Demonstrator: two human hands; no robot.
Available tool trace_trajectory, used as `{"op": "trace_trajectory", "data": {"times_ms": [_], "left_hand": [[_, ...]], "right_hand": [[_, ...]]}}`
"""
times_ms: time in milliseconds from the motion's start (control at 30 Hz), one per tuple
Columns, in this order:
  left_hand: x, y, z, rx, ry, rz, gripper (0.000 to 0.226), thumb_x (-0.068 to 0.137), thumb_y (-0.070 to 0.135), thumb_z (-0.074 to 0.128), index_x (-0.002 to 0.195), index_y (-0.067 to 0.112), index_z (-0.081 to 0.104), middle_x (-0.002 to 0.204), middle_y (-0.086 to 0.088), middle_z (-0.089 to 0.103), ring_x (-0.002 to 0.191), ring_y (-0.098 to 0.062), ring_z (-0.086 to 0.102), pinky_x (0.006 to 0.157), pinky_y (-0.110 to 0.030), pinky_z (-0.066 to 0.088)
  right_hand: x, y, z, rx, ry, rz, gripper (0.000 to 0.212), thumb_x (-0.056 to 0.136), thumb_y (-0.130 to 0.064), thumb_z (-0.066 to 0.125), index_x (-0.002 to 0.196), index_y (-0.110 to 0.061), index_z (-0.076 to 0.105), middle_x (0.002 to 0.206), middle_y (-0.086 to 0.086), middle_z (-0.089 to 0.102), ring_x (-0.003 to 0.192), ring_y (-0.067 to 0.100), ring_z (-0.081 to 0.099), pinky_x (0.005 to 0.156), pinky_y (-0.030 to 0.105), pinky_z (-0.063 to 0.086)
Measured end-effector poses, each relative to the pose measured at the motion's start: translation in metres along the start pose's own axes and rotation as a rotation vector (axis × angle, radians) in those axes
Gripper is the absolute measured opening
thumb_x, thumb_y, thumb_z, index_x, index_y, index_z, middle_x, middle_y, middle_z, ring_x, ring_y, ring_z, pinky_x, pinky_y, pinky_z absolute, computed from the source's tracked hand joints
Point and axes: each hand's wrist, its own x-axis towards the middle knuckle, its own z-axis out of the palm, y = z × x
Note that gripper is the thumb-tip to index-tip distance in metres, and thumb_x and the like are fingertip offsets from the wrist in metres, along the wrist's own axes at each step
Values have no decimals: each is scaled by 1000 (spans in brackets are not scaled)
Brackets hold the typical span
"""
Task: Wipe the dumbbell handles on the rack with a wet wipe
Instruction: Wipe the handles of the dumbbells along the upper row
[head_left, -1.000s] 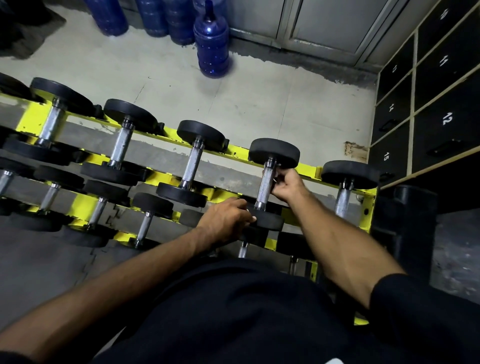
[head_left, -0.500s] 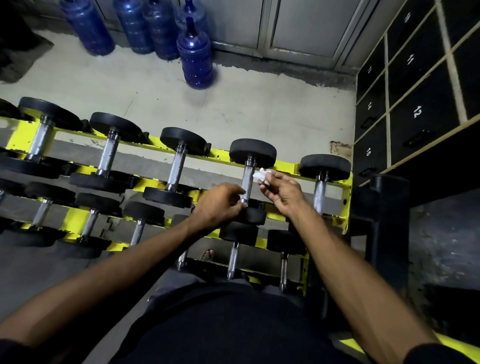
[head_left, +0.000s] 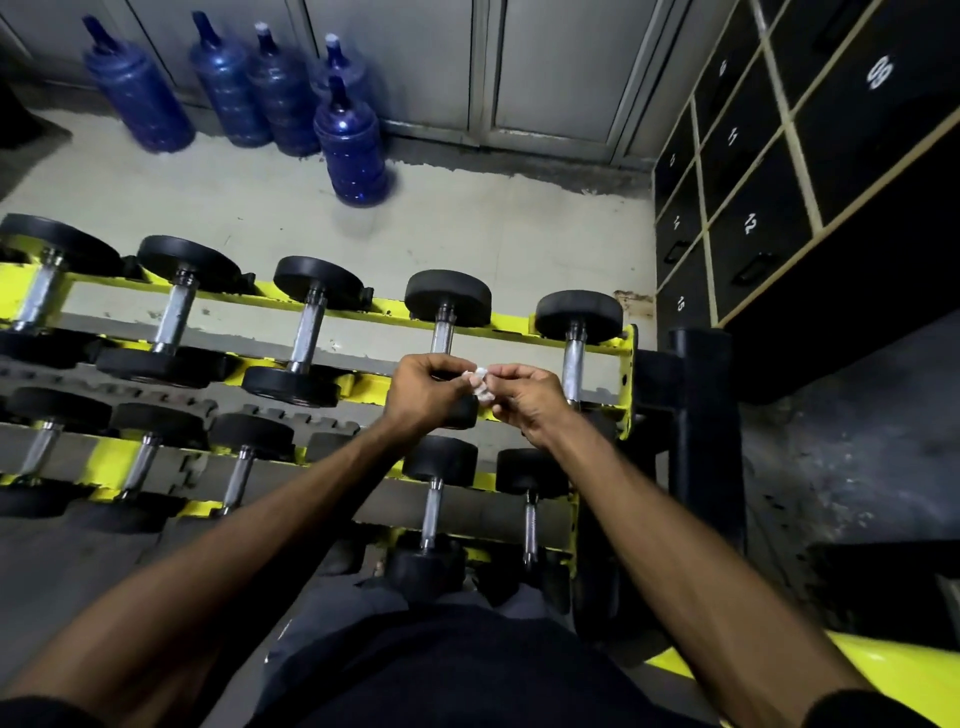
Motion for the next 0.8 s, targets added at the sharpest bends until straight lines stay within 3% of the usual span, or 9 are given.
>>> {"op": "trace_trajectory", "data": {"times_ms": [133, 233, 400, 533, 700, 800], "left_hand": [[-16, 3, -5, -39, 17, 10, 16, 82, 8, 78, 96, 1, 73, 88, -12, 74, 73, -18, 73, 53, -26, 57], [-30, -2, -12, -77, 50, 15, 19, 81, 4, 79, 95, -4, 69, 85, -14, 73, 64, -14, 73, 51, -22, 55], [-46, -18, -19, -57, 2, 46, 16, 82, 5, 77, 96, -1, 74, 88, -12, 76, 80, -22, 75, 75, -38, 62], [-50, -26, -10, 37, -141, 99, 20, 86, 11, 73, 106, 9, 76, 98, -1, 77, 94, -13, 73, 88, -36, 59], [-48, -27, 16, 197, -201, 149, 23, 94, 15, 66, 116, 15, 72, 109, 4, 73, 99, -5, 68, 91, -30, 56], [-45, -30, 37, 333, -149, 167, 27, 93, 20, 69, 119, 16, 71, 113, 4, 72, 99, -6, 66, 91, -29, 55]], "right_hand": [[-14, 7, 4, -54, -56, -50, 13, 87, 4, 68, 96, -3, 72, 94, 19, 74, 78, 24, 72, 73, 31, 60], [-28, 16, 5, -117, -156, -96, 26, 83, 13, 65, 103, -3, 72, 103, 18, 73, 93, 28, 71, 86, 37, 59], [-53, 34, 5, -245, -154, -282, 40, 76, 14, 74, 114, 4, 68, 101, 12, 74, 91, 22, 72, 80, 34, 60], [-64, 44, -6, -257, -61, -367, 35, 79, 5, 76, 113, 1, 69, 99, 13, 75, 86, 24, 73, 75, 34, 61], [-59, 43, -38, -269, 93, -362, 19, 83, -1, 76, 101, -4, 74, 87, 12, 76, 77, 28, 72, 74, 38, 62], [-45, 34, -66, -296, 249, -376, 19, 79, -6, 81, 97, -5, 76, 83, 8, 76, 71, 21, 71, 63, 32, 58]]}}
